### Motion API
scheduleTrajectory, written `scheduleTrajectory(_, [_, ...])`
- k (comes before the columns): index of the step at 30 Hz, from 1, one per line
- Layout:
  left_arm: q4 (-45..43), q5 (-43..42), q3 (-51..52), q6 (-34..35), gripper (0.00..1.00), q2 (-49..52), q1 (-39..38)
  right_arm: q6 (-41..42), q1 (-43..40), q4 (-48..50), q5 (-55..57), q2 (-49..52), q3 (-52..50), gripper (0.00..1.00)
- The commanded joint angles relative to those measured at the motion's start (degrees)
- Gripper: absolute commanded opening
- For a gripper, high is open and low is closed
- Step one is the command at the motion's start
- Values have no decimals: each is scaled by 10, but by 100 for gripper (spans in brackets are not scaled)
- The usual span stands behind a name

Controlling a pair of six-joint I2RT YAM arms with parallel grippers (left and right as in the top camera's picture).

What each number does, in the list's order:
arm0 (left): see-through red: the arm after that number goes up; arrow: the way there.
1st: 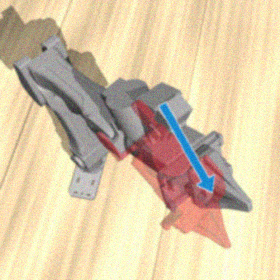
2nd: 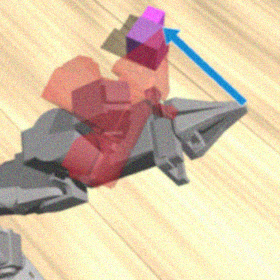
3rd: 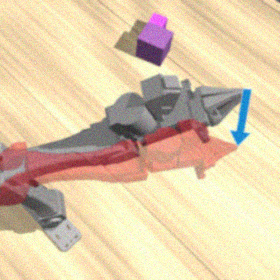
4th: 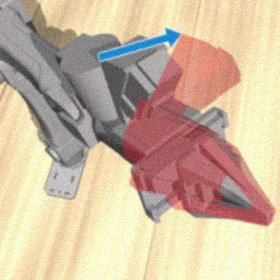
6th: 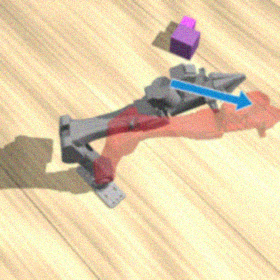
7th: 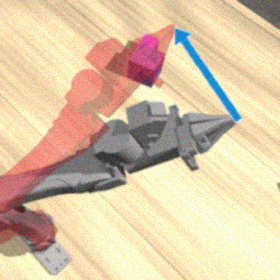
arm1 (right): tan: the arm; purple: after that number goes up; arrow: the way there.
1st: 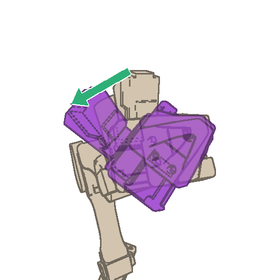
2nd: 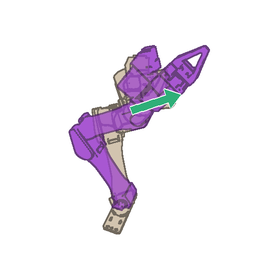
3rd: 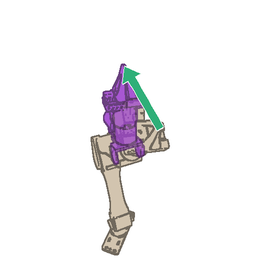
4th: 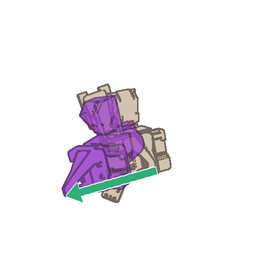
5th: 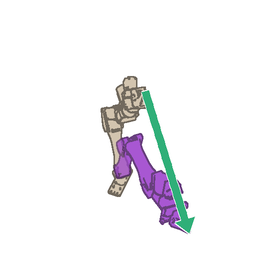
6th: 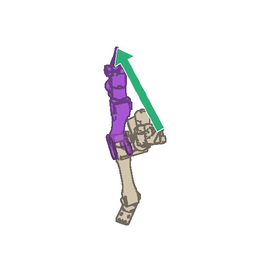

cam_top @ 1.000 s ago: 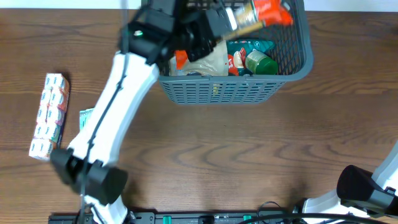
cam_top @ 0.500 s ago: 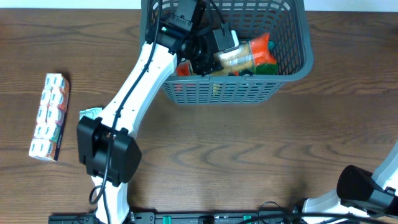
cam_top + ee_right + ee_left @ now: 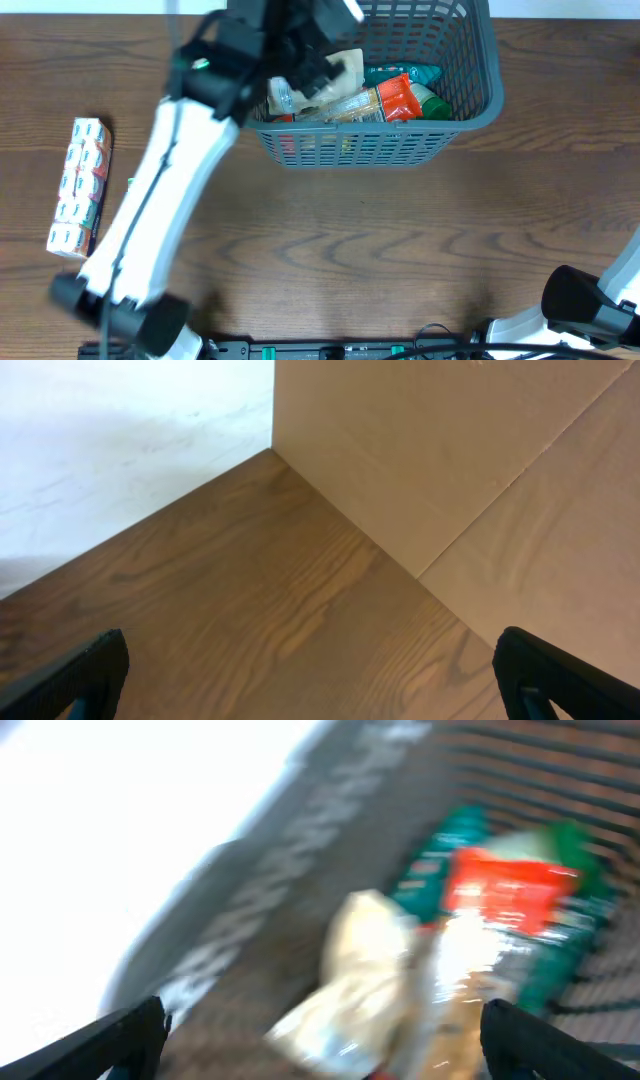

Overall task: Pack container
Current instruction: 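Move the left gripper to the mint-green wipes pack and grasp it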

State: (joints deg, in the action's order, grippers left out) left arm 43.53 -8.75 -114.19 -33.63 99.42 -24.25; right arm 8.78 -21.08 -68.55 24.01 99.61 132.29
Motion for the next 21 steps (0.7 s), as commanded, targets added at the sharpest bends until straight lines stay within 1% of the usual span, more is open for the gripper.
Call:
scheduleTrajectory(1, [15, 222, -17, 131, 98, -55, 34, 9, -3, -1, 3, -2, 0, 99])
scheduleTrajectory(3, [43, 290, -17, 176, 98, -80, 62, 9, -3, -1, 3, -2, 0, 99])
scheduleTrajectory(6, [105, 344, -17, 251, 98, -102, 112, 9, -3, -1, 3, -2, 0, 99])
scheduleTrajectory(10, [227, 351, -15, 363, 98, -106, 196, 9, -3, -1, 3, -2, 0, 99])
scheduleTrajectory(14, [335, 347, 6, 459, 98, -91, 273, 9, -3, -1, 3, -2, 0, 99])
scheduleTrajectory(15, [354, 347, 14, 474, 98, -87, 285, 9, -3, -1, 3, -2, 0, 99])
scheduleTrajectory(17, [381, 344, 42, 479, 98, -82, 303, 9, -3, -1, 3, -2, 0, 99])
scheduleTrajectory(21, [382, 325, 129, 479, 98, -80, 317, 9, -3, -1, 3, -2, 0, 99])
